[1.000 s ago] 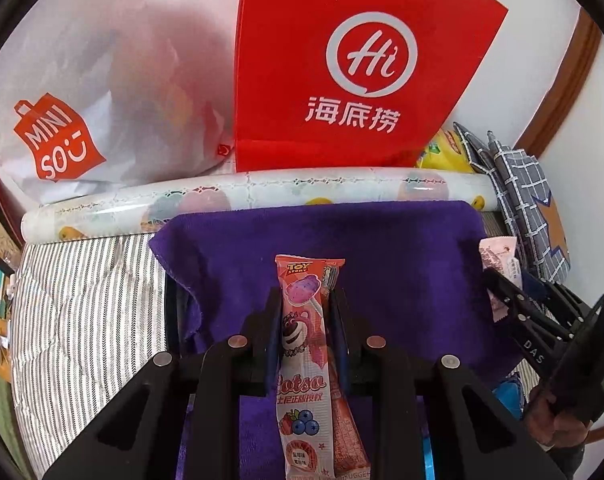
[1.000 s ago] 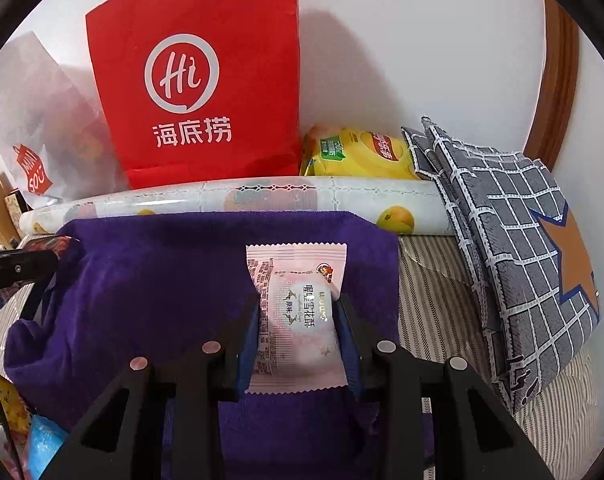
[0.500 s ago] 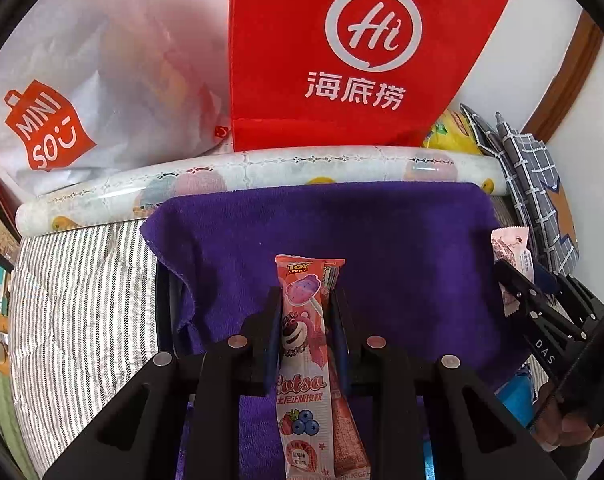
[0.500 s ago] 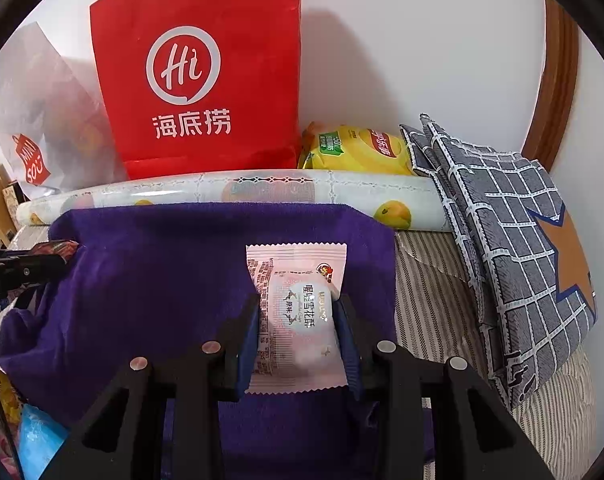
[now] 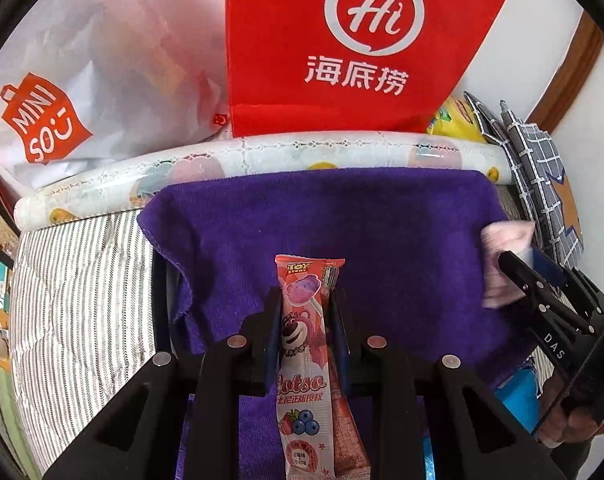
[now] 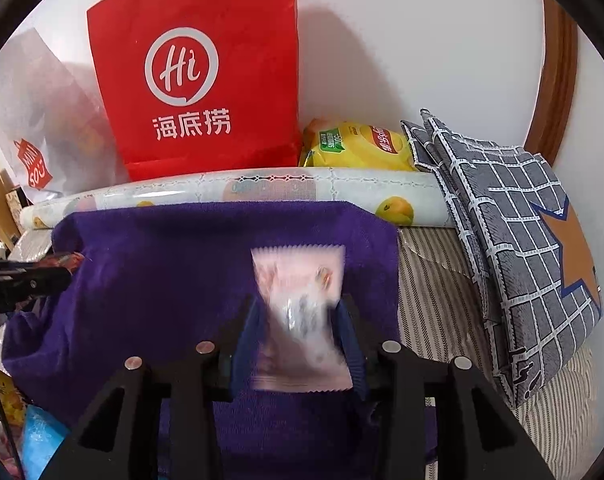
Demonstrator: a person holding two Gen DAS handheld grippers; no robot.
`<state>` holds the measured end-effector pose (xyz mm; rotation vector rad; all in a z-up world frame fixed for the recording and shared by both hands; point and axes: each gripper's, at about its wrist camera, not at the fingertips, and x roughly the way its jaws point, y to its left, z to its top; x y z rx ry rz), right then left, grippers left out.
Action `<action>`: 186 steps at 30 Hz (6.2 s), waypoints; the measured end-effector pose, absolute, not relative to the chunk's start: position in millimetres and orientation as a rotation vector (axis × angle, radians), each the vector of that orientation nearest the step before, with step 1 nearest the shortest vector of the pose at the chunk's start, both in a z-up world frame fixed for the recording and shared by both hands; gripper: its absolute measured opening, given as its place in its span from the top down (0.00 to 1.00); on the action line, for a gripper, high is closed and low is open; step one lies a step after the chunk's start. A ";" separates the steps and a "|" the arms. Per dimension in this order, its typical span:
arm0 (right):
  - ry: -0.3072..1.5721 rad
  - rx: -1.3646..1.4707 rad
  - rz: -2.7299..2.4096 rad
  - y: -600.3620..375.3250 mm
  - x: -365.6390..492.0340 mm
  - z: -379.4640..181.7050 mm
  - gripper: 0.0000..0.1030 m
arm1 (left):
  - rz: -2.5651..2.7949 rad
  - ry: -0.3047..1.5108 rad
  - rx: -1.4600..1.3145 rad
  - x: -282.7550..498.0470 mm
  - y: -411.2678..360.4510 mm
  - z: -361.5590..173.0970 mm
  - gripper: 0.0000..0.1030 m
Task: Organize snacks
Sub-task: 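Lower both snacks onto the purple towel and open both grippers, then grasp the blue snack packet with the right gripper while the left reaches the yellow chip bag, then lift the blue packet with the right gripper while the left grasps and lifts the yellow chip bag, then carry the blue packet and yellow chip bag toward the purple towel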
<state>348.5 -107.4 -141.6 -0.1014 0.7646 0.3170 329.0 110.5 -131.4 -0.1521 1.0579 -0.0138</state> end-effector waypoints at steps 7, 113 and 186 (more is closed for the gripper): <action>0.692 -0.070 0.317 -112.7 339.4 -125.3 0.38 | -0.027 1.070 -0.166 328.3 110.0 -129.7 0.76; 0.868 -0.050 0.294 -200.8 151.7 -175.0 0.73 | -0.002 0.842 -0.140 133.3 114.4 -92.4 0.64; 0.682 -0.048 0.387 -94.7 326.8 -96.4 0.73 | -0.129 0.784 -0.100 289.9 99.9 -63.8 0.64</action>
